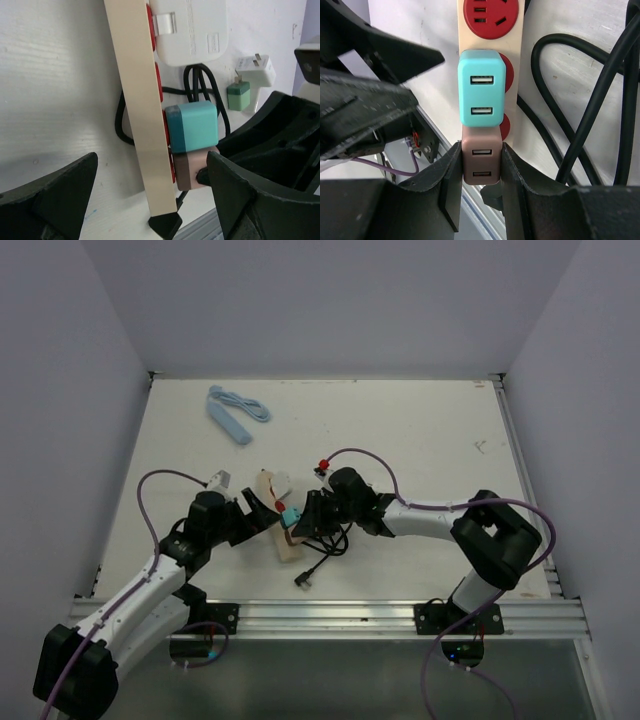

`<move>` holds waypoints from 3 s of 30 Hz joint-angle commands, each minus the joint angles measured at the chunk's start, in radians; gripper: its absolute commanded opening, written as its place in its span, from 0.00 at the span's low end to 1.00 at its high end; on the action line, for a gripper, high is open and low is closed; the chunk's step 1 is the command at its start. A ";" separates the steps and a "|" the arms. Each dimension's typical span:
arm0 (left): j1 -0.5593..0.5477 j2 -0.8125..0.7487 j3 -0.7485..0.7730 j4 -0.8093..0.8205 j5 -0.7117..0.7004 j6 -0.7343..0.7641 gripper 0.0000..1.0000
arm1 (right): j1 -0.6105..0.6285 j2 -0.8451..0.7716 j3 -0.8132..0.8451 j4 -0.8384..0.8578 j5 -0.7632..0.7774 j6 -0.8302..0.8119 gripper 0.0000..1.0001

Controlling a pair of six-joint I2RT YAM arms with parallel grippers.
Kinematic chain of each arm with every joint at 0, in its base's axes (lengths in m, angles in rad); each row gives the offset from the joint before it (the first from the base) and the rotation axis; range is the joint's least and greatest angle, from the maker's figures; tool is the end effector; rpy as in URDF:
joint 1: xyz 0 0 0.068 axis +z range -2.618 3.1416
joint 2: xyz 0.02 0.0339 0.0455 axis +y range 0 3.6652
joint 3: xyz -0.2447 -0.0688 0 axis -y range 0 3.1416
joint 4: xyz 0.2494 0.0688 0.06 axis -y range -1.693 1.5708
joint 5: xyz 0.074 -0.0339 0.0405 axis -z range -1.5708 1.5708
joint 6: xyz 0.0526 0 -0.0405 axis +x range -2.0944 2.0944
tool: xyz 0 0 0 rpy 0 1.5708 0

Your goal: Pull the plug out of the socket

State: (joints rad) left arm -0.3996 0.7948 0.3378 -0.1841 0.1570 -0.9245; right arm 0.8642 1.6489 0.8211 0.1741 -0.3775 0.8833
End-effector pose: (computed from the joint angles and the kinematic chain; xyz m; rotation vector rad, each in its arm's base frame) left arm 0.1809 -0.0853 0.1566 -0.5212 2.2980 -0.8719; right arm 0.2122 0.2785 0.1396 -0.2144 2.5324 1.2680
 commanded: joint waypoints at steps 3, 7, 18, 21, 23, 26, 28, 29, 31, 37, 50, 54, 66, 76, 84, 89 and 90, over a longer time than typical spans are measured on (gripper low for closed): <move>-0.022 -0.052 -0.086 -0.011 0.110 -0.043 0.92 | 0.002 -0.006 0.039 0.038 0.058 0.051 0.00; -0.047 -0.034 -0.112 0.026 0.138 -0.042 0.89 | 0.002 0.006 0.061 0.027 0.080 0.071 0.00; -0.195 0.058 -0.132 0.165 0.076 -0.115 0.80 | 0.006 0.034 0.090 0.038 0.097 0.101 0.00; -0.235 0.122 -0.123 0.218 0.039 -0.125 0.76 | 0.010 0.032 0.090 0.038 0.101 0.106 0.00; -0.260 0.165 -0.112 0.238 0.009 -0.126 0.71 | 0.015 0.031 0.090 0.038 0.103 0.108 0.00; -0.278 0.201 -0.092 0.232 -0.048 -0.128 0.63 | 0.018 0.029 0.089 0.038 0.104 0.109 0.00; -0.286 0.210 -0.082 0.232 -0.069 -0.131 0.56 | 0.019 0.025 0.085 0.038 0.107 0.111 0.00; -0.289 0.215 -0.079 0.232 -0.085 -0.131 0.55 | 0.022 0.025 0.081 0.041 0.107 0.114 0.00; -0.292 0.227 -0.071 0.232 -0.097 -0.131 0.50 | 0.022 0.023 0.076 0.047 0.107 0.118 0.00; -0.304 0.215 -0.104 0.225 -0.125 -0.155 0.22 | 0.022 0.006 0.066 0.044 0.111 0.120 0.00; -0.306 0.109 -0.161 0.022 -0.231 -0.286 0.00 | 0.006 -0.090 0.047 -0.041 0.111 0.074 0.00; -0.304 0.121 -0.154 -0.024 -0.251 -0.306 0.00 | -0.019 -0.123 0.056 -0.093 0.092 0.057 0.00; -0.308 0.283 -0.122 -0.020 -0.223 -0.283 0.00 | -0.086 -0.129 0.131 -0.326 0.075 -0.007 0.00; -0.375 0.448 -0.023 -0.069 -0.297 -0.277 0.00 | -0.108 -0.158 0.263 -0.505 0.104 -0.038 0.00; -0.377 0.484 -0.002 -0.080 -0.307 -0.286 0.00 | -0.162 -0.182 0.259 -0.559 0.065 -0.052 0.00; -0.378 0.520 0.000 -0.084 -0.304 -0.315 0.00 | -0.203 -0.221 0.250 -0.585 0.039 -0.081 0.00; -0.380 0.530 0.001 -0.086 -0.304 -0.320 0.00 | -0.215 -0.224 0.247 -0.590 0.028 -0.087 0.00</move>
State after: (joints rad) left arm -0.8085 1.2602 0.4225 0.0895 0.0601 -1.2377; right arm 0.7296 1.5631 1.0264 -0.3428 -0.3244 0.8589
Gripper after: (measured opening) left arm 0.374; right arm 0.343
